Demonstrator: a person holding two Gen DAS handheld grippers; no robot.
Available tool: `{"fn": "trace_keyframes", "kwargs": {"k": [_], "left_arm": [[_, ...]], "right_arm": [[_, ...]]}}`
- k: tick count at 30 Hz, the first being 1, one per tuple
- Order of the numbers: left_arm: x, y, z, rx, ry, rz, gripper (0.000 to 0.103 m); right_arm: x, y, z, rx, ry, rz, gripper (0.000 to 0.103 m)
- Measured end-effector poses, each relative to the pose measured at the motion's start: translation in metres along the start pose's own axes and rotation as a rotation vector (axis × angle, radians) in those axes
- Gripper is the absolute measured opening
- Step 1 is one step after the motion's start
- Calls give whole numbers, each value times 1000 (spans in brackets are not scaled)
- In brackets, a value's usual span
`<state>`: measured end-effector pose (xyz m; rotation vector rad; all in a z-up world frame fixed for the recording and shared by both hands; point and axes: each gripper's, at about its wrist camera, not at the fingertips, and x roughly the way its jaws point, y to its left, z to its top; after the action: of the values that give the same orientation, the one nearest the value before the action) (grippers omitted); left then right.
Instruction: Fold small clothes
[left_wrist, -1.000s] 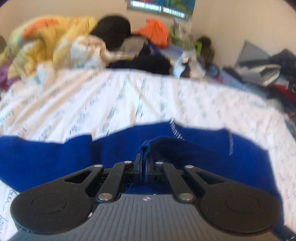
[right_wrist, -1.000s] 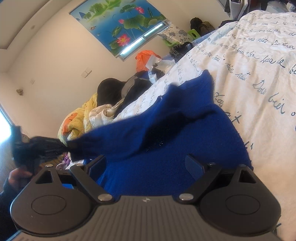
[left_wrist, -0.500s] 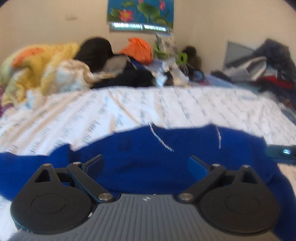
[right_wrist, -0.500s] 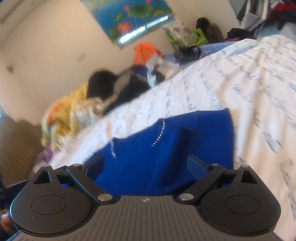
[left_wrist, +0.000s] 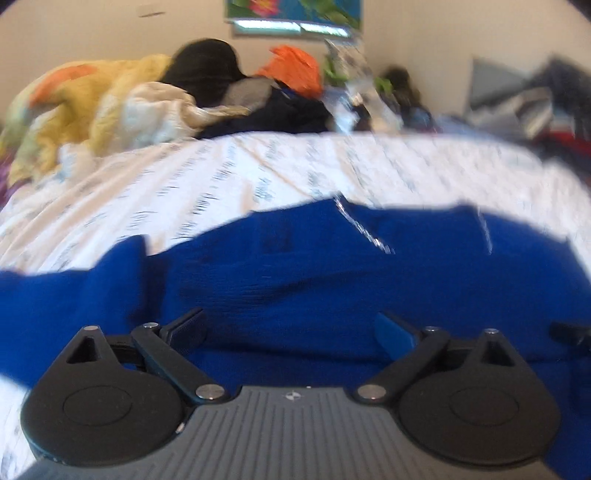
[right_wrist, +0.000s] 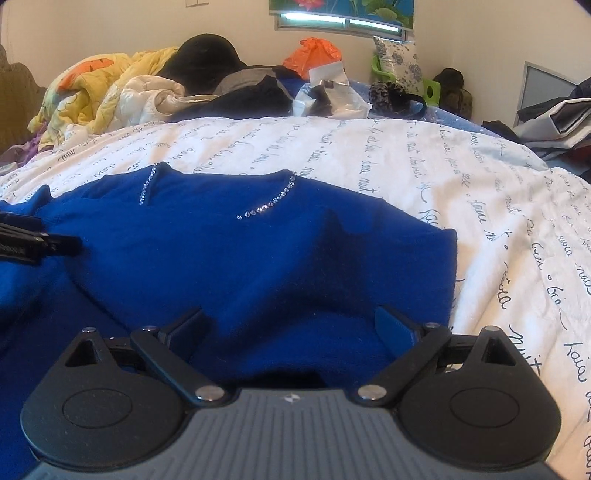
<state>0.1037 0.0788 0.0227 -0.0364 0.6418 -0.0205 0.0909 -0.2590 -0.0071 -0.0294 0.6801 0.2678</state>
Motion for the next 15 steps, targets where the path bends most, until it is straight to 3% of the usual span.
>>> {"fn": "trace_keyframes", "kwargs": {"k": [2,4,9,12,15], "left_arm": [[-33,31,-1,-139,-86,-22,103],[-59,78,-9,-279,-161,22,103],[-71,233,-26,-781,-145,106,103],[-77,314,-47,-1101,-227,146,101],[-78,357,-47,-1210,-281,184,101]], "right_arm": [[-4,0,-2,0,-7,3,99],[-4,2,-2,-2,-11,-2,99],[-4,2,-1,2,-13,-8,99],[-4,2,-1,3,-15,-11,99],[-5,2,-2,3,-17,-14,99]]}}
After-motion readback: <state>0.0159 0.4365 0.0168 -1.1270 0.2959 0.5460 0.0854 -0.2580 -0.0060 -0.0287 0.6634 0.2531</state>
